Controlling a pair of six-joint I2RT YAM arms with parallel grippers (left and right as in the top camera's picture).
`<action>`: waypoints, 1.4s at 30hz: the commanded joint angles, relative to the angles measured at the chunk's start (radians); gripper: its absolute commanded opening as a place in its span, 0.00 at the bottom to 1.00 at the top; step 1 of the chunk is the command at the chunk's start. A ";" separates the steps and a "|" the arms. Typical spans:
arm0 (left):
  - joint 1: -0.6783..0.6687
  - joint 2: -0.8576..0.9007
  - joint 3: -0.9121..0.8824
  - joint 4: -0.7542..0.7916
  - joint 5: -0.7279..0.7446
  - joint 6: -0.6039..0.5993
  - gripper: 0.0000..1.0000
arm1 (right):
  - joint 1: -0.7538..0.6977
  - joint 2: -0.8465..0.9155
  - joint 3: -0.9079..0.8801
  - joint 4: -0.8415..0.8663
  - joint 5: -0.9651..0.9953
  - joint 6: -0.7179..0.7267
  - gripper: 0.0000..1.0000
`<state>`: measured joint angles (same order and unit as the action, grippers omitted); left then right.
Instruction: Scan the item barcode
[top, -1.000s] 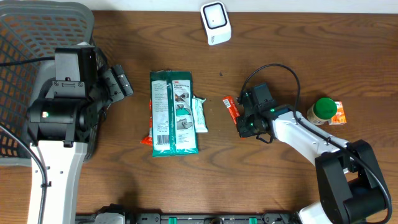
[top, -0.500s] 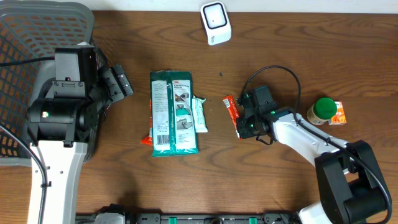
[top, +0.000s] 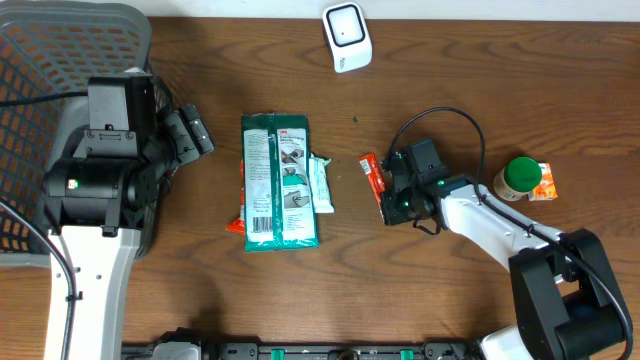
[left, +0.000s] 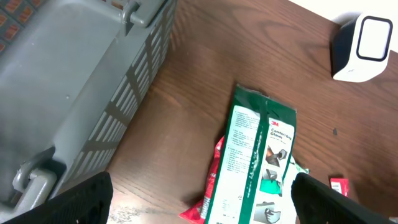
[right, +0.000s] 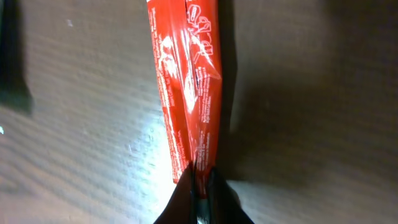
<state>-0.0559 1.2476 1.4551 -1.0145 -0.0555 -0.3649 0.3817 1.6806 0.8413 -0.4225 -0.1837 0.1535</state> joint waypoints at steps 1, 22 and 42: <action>0.003 0.000 0.008 -0.002 -0.009 0.013 0.92 | -0.005 -0.028 0.050 -0.053 0.067 -0.047 0.01; 0.003 0.000 0.008 -0.002 -0.009 0.013 0.91 | 0.154 -0.041 0.079 -0.166 0.747 -0.008 0.01; 0.003 0.000 0.008 -0.002 -0.009 0.013 0.91 | 0.372 0.174 0.080 -0.133 0.874 0.041 0.01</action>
<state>-0.0559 1.2476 1.4551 -1.0145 -0.0555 -0.3649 0.7177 1.8381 0.9096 -0.5640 0.7052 0.1596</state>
